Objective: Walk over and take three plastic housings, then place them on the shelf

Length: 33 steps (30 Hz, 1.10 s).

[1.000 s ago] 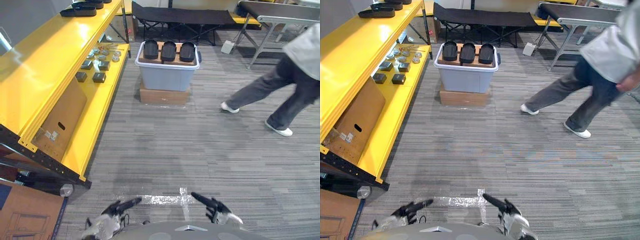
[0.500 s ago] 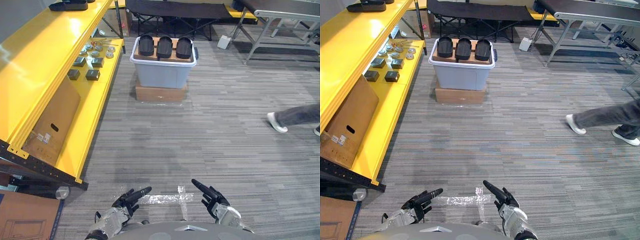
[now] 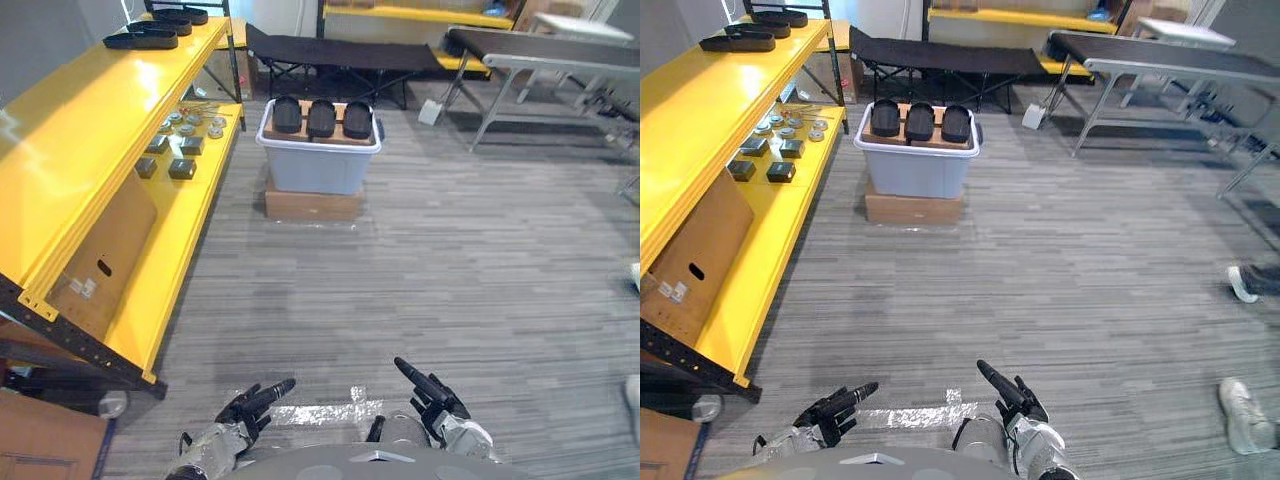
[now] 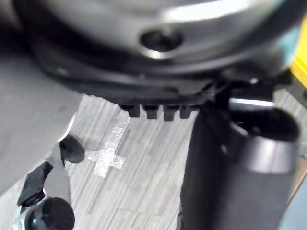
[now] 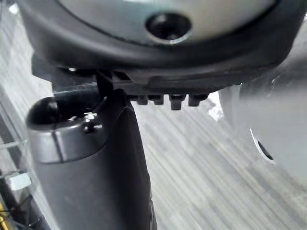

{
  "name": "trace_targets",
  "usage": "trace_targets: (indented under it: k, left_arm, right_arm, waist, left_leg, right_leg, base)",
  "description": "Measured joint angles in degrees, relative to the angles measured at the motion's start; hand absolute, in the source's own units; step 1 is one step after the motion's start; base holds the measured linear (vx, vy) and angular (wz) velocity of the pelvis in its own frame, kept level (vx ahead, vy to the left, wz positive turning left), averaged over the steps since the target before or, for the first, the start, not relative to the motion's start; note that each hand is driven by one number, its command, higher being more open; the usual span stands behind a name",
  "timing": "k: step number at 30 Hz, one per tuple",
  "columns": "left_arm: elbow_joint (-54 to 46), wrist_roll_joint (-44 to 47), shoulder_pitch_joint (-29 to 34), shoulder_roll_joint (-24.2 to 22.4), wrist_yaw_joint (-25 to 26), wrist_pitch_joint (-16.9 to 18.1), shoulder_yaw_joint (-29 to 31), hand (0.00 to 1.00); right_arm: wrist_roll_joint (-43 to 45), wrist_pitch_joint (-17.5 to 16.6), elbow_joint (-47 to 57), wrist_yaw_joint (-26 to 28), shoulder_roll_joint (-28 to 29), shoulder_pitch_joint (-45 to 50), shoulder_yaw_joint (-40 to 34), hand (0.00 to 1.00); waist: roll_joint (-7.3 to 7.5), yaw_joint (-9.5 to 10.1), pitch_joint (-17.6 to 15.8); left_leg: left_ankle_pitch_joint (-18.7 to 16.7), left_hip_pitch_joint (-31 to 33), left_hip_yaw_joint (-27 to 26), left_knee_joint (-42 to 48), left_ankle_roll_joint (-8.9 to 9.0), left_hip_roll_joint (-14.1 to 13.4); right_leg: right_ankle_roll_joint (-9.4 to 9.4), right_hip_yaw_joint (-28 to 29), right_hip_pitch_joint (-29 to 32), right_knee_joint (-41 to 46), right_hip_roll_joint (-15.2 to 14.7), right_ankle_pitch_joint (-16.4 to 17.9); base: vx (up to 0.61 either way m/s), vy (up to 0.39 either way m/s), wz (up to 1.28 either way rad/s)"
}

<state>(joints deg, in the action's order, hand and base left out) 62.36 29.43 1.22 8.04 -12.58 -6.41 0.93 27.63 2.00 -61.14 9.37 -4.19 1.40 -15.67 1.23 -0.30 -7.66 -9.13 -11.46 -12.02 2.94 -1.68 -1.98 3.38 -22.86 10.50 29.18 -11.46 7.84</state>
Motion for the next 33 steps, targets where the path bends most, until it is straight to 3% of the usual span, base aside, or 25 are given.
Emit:
trace_targets:
  k: [1,3,4,5,7,8,9,10,11,12,13,15,16,17,19,21,23,24,25,26,27,28,29,30,33]
  left_arm:
    - [0.72,-0.01,-0.95,0.1,-0.07,-0.18,0.1,1.0]
    - [1.34,0.07,-1.48,0.66,-0.16,-0.54,0.45,1.0]
    - [1.37,0.16,-1.46,0.73,-0.21,-0.72,0.79,1.0]
    - [1.4,1.0,-1.23,0.67,-0.14,-1.19,2.08,1.0]
    - [1.41,2.0,-0.87,0.15,0.51,-1.4,2.25,1.0]
    - [1.75,2.46,0.25,-0.44,1.63,-1.15,3.51,1.0]
    - [1.14,2.83,-0.12,-0.55,1.91,-0.8,5.09,1.0]
    - [-0.14,4.82,-0.9,-0.78,2.14,-0.7,8.34,1.0]
    - [-0.52,5.64,-1.61,-1.07,2.53,-0.3,9.74,1.0]
    - [-0.8,6.01,-1.72,-1.54,2.4,-0.03,10.18,1.0]
    - [-1.19,6.0,-1.84,-2.16,2.43,0.17,10.62,1.0]
    - [-2.02,5.98,-1.83,-2.85,2.38,0.29,10.63,1.0]
    - [-2.4,6.03,-1.82,-3.33,2.15,0.28,10.73,1.0]
    - [-2.63,6.02,-1.83,-3.89,2.03,0.27,11.32,1.0]
    - [-2.64,5.86,-1.81,-4.22,1.49,0.25,11.88,1.0]
    - [-2.84,5.86,-1.81,-4.85,0.58,0.43,13.99,1.0]
    - [-2.89,5.71,-1.81,-4.54,0.35,0.47,14.49,1.0]
    - [-2.85,5.65,-1.61,-3.9,0.48,0.41,14.75,1.0]
    - [-2.82,4.9,-1.18,-3.16,0.58,0.32,14.93,1.0]
    - [-1.42,1.98,-1.13,-3.23,1.31,0.13,14.74,1.0]
    - [0.09,-0.59,-0.87,-3.24,1.66,0.1,13.76,1.0]
    - [0.81,-1.46,-0.76,-3.23,1.72,0.04,13.16,1.0]
    - [1.91,-2.43,-0.46,-2.24,1.85,-0.45,12.91,1.0]
    - [2.12,-2.46,0.02,-0.95,1.98,0.11,11.95,1.0]
    - [1.99,-1.97,0.33,-0.02,1.64,1.52,8.76,1.0]
  right_arm:
    - [-0.49,0.0,-0.03,0.34,0.12,-0.01,0.06,1.0]
    - [-2.59,0.57,-1.57,0.53,0.05,0.18,-0.07,1.0]
    - [-2.74,0.93,-2.08,0.35,0.05,0.14,-0.09,1.0]
    - [-1.92,3.55,-4.01,0.39,-0.27,0.83,-1.89,1.0]
    - [-2.76,4.0,-4.05,0.05,-1.89,1.27,-1.51,1.0]
    - [-3.65,4.87,-4.26,-0.03,-2.72,2.15,-0.46,1.0]
    - [-4.56,4.94,-4.66,-0.2,-2.92,2.25,-0.44,1.0]
    - [-4.95,5.01,-5.75,-0.32,-3.51,1.99,-0.3,1.0]
    - [-5.68,4.95,-5.97,-0.49,-4.64,1.98,0.14,1.0]
    - [-6.62,4.84,-6.31,-0.81,-4.97,1.99,0.24,1.0]
    - [-7.12,4.46,-6.86,-1.47,-5.08,2.33,0.23,1.0]
    - [-7.29,4.13,-6.96,-1.28,-5.07,2.51,0.43,1.0]
    - [-8.58,3.6,-6.46,-1.45,-4.84,2.09,0.47,1.0]
    - [-9.27,3.09,-5.81,-1.51,-4.7,1.58,0.45,1.0]
    - [-9.17,2.1,-5.51,-2.39,-4.26,1.83,0.38,1.0]
    - [-9.12,1.28,-5.52,-3.23,-4.08,2.82,0.41,1.0]
    - [-9.09,0.93,-5.5,-3.55,-4.26,3.17,0.5,1.0]
    - [-9.12,0.93,-5.49,-3.53,-4.13,2.63,0.47,1.0]
    - [-9.16,0.92,-5.51,-3.52,-3.78,2.49,0.43,1.0]
    - [-9.18,0.81,-5.59,-3.36,-4.17,2.45,0.32,1.0]
    - [-9.18,0.74,-5.58,-3.25,-3.92,1.86,-0.55,1.0]
    - [-9.14,0.7,-5.6,-3.07,-3.33,1.43,-1.12,1.0]
    - [-8.36,-1.4,-4.82,-3.46,-2.02,1.24,-2.49,1.0]
    - [-5.66,-1.37,-4.09,-2.69,-2.04,0.31,-3.15,1.0]
    - [-3.65,-2.5,-3.66,-1.73,-1.7,-0.06,-3.48,1.0]
  waist:
    - [-0.24,-0.04,-0.63]
    - [0.45,-0.65,-1.06]
    - [0.61,-0.74,-1.2]
    - [0.55,-0.98,-1.56]
    - [-1.69,-1.51,-1.43]
    - [-2.78,-1.49,-0.23]
    - [-3.07,-1.21,-0.52]
    - [-3.84,-0.73,-1.16]
    - [-4.8,-0.33,-2.81]
    - [-5.46,-0.2,-3.3]
    - [-5.76,-0.02,-3.59]
    - [-5.43,0.17,-3.57]
    - [-5.17,0.65,-3.59]
    - [-5.19,0.77,-3.67]
    - [-4.9,1.49,-3.98]
    - [-4.74,2.53,-4.25]
    - [-4.33,3.3,-4.28]
    - [-3.14,3.33,-4.26]
    - [-1.45,3.16,-3.77]
    - [-1.13,2.39,-3.45]
    - [-1.19,2.34,-3.37]
    - [-1.31,2.35,-3.44]
    - [-0.04,1.73,-4.32]
    - [0.41,1.96,-5.13]
    - [-0.83,1.35,-5.68]
  left_leg:
    - [-0.35,-0.03,-0.03,0.01,0.69,-1.07]
    - [-2.18,-0.58,0.1,0.88,2.91,-1.3]
    - [-2.79,-0.96,0.15,1.33,3.36,-1.3]
    - [-6.77,-1.63,0.86,5.26,5.12,-2.24]
    - [-10.08,-1.6,1.12,8.82,6.71,-5.63]
    - [-11.33,-0.07,1.27,15.53,7.64,-8.46]
    - [-11.23,3.84,1.35,23.53,6.92,-10.11]
    - [-6.22,11.91,1.4,40.32,4.19,-14.04]
    - [-2.96,16.95,1.73,52.58,4.09,-17.66]
    - [-3.43,18.18,1.95,55.24,4.78,-17.88]
    - [-4.73,19.58,1.11,55.13,5.42,-16.25]
    - [-5.59,21.42,-2.26,46.65,5.88,-12.27]
    - [-4.91,22.34,-5.26,35.71,5.9,-8.9]
    - [-1.77,23.18,-6.88,22.87,5.99,-5.97]
    - [4.71,23.19,-6.46,6.6,6.59,-3.11]
    - [6.47,24.25,-4.19,2.49,7.24,-2.89]
    - [11.28,24.7,-4.81,4.13,4.63,-3.05]
    - [14.1,24.79,-7.05,6.5,1.67,-1.68]
    - [13.18,24.69,-8.95,8.09,0.29,0.12]
    - [11.58,23.59,-9.26,8.27,-2.93,2.7]
    - [10.29,21.6,-9.41,6.77,-4.8,4.82]
    - [9.53,20.27,-9.3,6.13,-5.29,5.81]
    - [7.83,17.58,-8.46,5.47,-5.37,7.45]
    - [7.0,14.07,-7.75,4.31,-5.34,7.96]
    - [6.19,7.32,-4.94,0.2,-4.52,7.18]
  right_leg:
    - [1.72,1.14,-0.67,-11.06,2.81,-2.06]
    - [2.93,3.07,-1.85,-24.24,4.08,-7.28]
    - [2.75,3.55,-2.08,-24.78,3.95,-7.55]
    - [-0.44,5.14,-2.3,-22.23,3.85,-10.51]
    - [-3.2,4.74,-0.89,-15.45,5.54,-9.33]
    - [-5.31,3.83,-1.11,-13.34,7.76,-6.32]
    - [-5.35,3.2,-1.42,-12.73,8.26,-4.96]
    - [-5.94,2.69,-4.09,-14.67,10.0,-4.0]
    - [-6.51,2.35,-8.95,-17.82,12.28,-3.65]
    - [-6.61,2.33,-11.27,-18.7,12.73,-3.57]
    - [-7.19,2.18,-15.69,-20.47,12.71,-3.55]
    - [-7.03,2.09,-19.72,-23.36,11.92,-3.45]
    - [-6.72,2.29,-21.07,-25.06,11.36,-3.27]
    - [-6.61,2.41,-22.11,-26.75,11.31,-3.22]
    - [-5.55,2.52,-24.44,-28.44,11.54,-2.58]
    - [-3.04,2.52,-27.79,-29.3,11.84,-0.56]
    - [-0.84,2.49,-30.38,-28.55,10.79,4.44]
    - [1.86,2.05,-30.61,-26.03,7.92,8.09]
    - [3.95,1.34,-30.61,-23.02,4.89,9.65]
    - [5.18,1.85,-27.21,-12.92,1.24,9.82]
    - [6.28,3.06,-20.8,2.57,-3.33,8.32]
    - [5.39,3.53,-17.51,10.75,-5.8,5.92]
    - [5.1,4.02,-13.03,20.86,-8.8,5.75]
    - [4.03,3.72,-10.18,24.37,-9.04,6.76]
    - [2.42,0.43,-7.53,16.88,-5.67,7.76]
  base:
    - [0.23,-0.129,-0.13]
    - [0.25,-0.181,0.02]
    - [0.29,-0.239,0.18]
    - [0.26,-0.216,0.18]
    - [0.37,-0.282,0.21]
    - [0.42,-0.275,0.2]
    - [0.44,-0.303,0.15]
    - [0.44,-0.299,0.11]
    - [0.44,-0.309,0.05]
    - [0.47,-0.247,0.02]
    - [0.44,-0.194,-0.09]
    - [0.41,-0.128,-0.18]
    - [0.4,-0.047,-0.31]
    - [0.52,-0.024,-0.29]
    - [0.45,0.024,-0.07]
    - [0.42,0.115,0.03]
    - [0.46,0.228,0.01]
    - [0.36,0.212,0.03]
    - [0.48,0.239,0.2]
    - [0.62,0.314,0.26]
    - [0.53,0.264,0.26]
    - [0.63,0.319,0.31]
    - [0.53,0.209,0.33]
    - [0.63,0.242,0.34]
    - [0.46,0.102,0.44]
